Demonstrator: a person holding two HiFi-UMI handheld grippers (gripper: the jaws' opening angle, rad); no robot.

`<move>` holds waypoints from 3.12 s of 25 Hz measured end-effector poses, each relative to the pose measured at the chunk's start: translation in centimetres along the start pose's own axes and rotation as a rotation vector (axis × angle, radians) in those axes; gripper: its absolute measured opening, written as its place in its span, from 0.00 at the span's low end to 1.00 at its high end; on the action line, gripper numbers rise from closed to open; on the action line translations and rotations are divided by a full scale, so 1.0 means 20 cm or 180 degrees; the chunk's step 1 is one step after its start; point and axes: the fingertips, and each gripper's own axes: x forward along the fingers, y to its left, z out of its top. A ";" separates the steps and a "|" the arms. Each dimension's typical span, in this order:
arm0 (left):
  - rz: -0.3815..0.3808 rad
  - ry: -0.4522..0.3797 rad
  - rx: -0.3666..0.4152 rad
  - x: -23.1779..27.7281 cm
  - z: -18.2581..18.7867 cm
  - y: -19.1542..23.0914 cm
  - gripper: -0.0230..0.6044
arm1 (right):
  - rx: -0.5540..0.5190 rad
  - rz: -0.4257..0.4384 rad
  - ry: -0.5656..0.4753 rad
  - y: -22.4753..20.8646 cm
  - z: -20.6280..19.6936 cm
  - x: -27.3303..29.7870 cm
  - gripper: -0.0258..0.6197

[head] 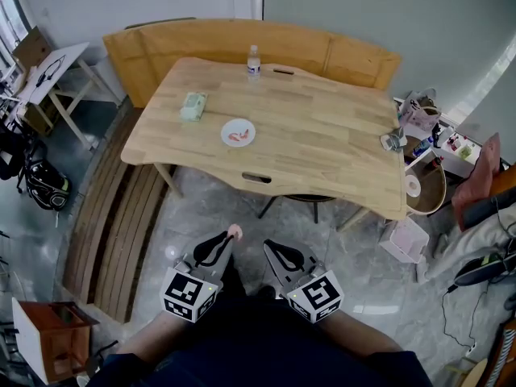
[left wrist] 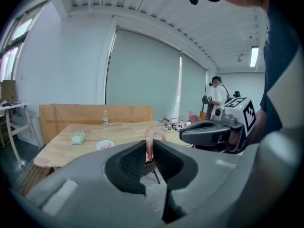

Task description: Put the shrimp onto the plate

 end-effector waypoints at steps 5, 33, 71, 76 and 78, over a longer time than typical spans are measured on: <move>-0.0022 -0.0002 0.0016 0.06 0.00 0.06 0.11 | -0.0020 -0.0013 0.0021 -0.05 0.00 0.06 0.06; -0.0418 0.0041 0.0198 0.59 0.23 0.96 0.11 | 0.0083 -0.0490 0.0183 -0.51 0.20 0.91 0.05; -0.0152 0.0269 0.0150 1.22 0.26 1.41 0.11 | 0.0073 -0.0311 0.0212 -1.06 0.33 1.29 0.06; -0.0088 0.0425 0.0150 1.32 0.15 1.46 0.11 | 0.0109 -0.0274 0.0237 -1.10 0.31 1.29 0.06; -0.0084 0.0468 0.0153 1.36 0.11 1.48 0.11 | 0.0129 -0.0279 0.0257 -1.11 0.29 1.29 0.05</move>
